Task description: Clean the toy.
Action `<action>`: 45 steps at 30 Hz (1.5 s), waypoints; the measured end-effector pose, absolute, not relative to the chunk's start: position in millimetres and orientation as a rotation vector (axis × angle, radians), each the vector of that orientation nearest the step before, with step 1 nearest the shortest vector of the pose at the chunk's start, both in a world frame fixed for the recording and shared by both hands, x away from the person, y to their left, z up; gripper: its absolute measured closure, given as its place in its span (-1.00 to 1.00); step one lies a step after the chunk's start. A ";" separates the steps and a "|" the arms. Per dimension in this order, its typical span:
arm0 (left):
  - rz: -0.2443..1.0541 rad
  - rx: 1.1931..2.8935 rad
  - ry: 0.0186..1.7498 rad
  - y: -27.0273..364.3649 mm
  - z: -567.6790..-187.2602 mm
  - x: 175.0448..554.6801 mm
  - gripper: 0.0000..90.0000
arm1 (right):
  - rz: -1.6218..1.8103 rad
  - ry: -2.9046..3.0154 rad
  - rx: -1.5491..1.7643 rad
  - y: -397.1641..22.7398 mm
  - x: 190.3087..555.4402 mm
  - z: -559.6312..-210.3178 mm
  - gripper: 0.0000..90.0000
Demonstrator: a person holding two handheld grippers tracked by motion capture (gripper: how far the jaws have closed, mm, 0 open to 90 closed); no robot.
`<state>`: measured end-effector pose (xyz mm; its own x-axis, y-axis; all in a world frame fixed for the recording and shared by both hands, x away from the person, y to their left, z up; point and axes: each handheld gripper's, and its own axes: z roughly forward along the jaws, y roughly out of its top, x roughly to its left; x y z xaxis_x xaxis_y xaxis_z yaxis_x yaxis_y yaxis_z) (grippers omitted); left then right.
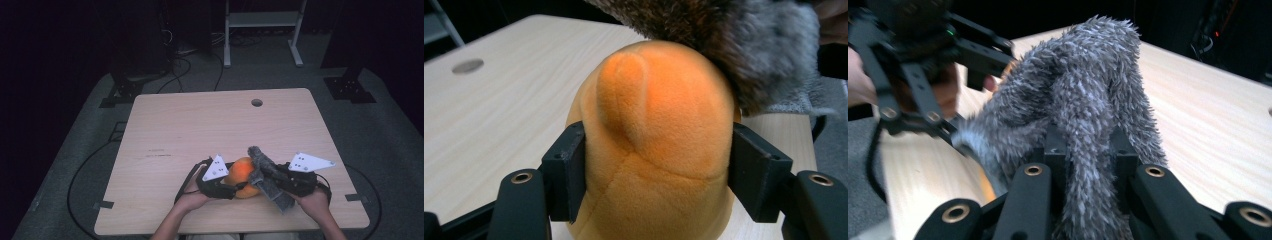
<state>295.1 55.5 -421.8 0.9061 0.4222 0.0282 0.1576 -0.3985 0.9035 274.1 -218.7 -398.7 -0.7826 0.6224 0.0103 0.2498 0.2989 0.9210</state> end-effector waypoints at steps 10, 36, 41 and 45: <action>0.272 1.933 0.549 56.5 -426.8 302.3 -0.37 | 1.454 2.207 0.876 -225.3 279.5 -411.2 0.69; 0.313 2.030 0.380 46.6 -432.7 291.6 -0.41 | 1.474 2.249 0.897 -245.2 284.6 -410.7 0.69; 0.313 2.050 0.363 45.4 -434.0 289.9 -0.30 | 1.511 2.282 0.753 -224.9 272.5 -396.4 0.70; 0.309 2.038 0.340 48.2 -429.2 289.9 -0.57 | 1.538 2.312 0.700 -219.7 270.9 -398.0 0.70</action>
